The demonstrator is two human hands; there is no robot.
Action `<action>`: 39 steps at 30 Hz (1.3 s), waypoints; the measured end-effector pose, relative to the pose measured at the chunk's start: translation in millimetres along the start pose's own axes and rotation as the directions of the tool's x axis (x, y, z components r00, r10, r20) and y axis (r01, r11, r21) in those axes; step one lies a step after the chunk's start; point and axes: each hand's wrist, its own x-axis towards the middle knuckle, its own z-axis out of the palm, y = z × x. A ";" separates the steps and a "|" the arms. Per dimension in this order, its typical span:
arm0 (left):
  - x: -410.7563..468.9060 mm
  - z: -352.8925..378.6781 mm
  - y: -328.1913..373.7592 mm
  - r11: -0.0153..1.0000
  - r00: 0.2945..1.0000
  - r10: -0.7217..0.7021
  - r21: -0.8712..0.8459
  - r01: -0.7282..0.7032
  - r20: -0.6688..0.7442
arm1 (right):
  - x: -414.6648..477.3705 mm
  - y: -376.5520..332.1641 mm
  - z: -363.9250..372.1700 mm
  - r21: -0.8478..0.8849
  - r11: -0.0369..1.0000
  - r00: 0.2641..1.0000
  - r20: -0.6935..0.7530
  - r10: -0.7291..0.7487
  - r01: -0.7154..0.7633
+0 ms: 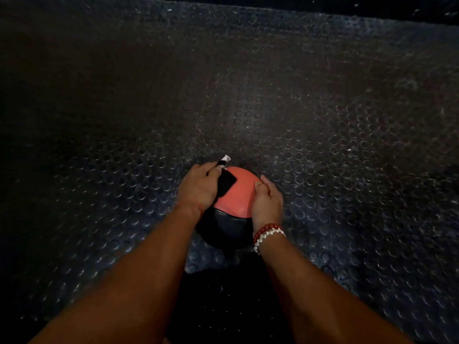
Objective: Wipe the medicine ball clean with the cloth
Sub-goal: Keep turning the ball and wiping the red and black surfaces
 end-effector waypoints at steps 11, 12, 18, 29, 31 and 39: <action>-14.8 2.7 -3.9 0.880 0.919 0.386 0.265 -0.394 0.086 | -5.8 10.4 -1.1 -0.029 0.999 0.996 -0.083 -0.024 0.022; -3.7 2.1 -0.5 0.932 0.952 0.289 0.197 -0.303 0.099 | -5.9 11.8 -2.3 -0.036 0.999 0.996 -0.083 -0.029 0.027; 33.0 1.9 7.8 0.982 0.974 -0.154 0.135 0.133 0.165 | -5.2 17.6 -9.5 -0.081 0.996 0.997 -0.057 -0.048 0.044; -21.4 -17.2 -10.0 0.671 0.750 0.551 0.340 -0.659 0.366 | -23.9 19.6 -4.4 -0.080 0.993 0.994 -0.063 -0.093 0.088; -4.1 -12.8 -4.9 0.833 0.869 0.394 0.283 -0.475 0.300 | -27.1 17.6 -1.9 -0.098 0.990 0.992 -0.066 -0.104 0.097; 28.5 -9.7 -3.7 0.986 0.962 0.007 0.159 -0.052 0.271 | -15.5 13.2 0.3 -0.158 0.984 0.995 -0.036 -0.089 0.082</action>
